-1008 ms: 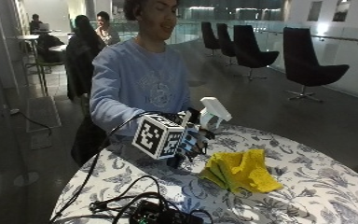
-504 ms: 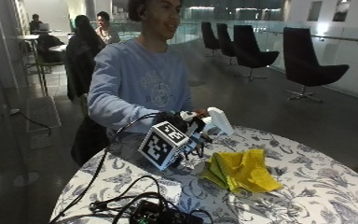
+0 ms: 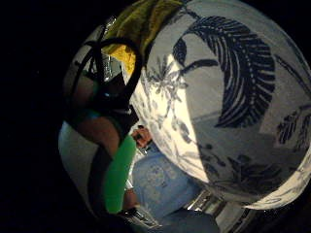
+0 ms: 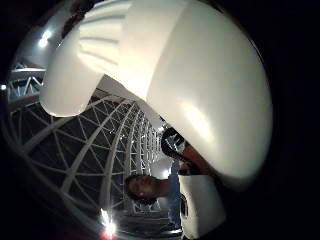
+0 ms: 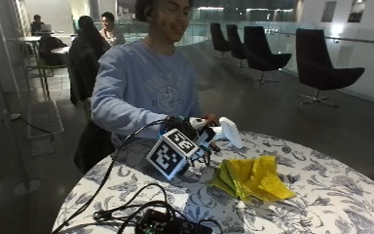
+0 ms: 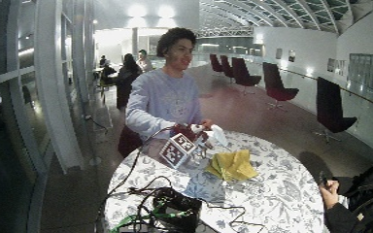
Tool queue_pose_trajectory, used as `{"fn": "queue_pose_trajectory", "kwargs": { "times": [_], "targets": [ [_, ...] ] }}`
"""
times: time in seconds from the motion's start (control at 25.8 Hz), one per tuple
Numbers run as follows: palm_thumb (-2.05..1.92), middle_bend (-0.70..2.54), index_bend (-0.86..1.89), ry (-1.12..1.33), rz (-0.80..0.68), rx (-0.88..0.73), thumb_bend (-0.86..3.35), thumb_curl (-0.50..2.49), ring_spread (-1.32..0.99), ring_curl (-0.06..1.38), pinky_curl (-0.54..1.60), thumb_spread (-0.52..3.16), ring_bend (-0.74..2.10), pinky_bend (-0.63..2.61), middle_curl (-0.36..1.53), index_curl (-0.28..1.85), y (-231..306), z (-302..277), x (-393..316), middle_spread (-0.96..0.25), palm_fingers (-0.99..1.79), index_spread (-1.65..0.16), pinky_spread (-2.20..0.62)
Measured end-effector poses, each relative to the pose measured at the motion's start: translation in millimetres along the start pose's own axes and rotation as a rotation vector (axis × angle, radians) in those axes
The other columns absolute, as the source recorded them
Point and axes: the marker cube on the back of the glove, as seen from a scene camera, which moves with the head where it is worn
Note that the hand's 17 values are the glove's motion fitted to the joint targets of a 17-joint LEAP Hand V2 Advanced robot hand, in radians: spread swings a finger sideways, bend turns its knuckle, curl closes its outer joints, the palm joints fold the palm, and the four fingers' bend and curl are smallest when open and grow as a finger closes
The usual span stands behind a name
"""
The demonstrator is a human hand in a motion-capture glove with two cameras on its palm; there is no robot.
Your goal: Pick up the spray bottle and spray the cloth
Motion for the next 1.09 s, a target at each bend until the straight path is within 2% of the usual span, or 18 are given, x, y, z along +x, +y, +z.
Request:
{"fn": "queue_pose_trajectory", "kwargs": {
  "times": [1.09],
  "targets": [
    [0.83, 0.43, 0.07, -0.014, 0.047, -0.014, -0.02, 0.59, 0.02, 0.43, 0.38, 0.93, 0.68, 0.38, 0.49, 0.17, -6, 21, -6, -0.01, 1.09, -0.18, 0.16]
  ]
}}
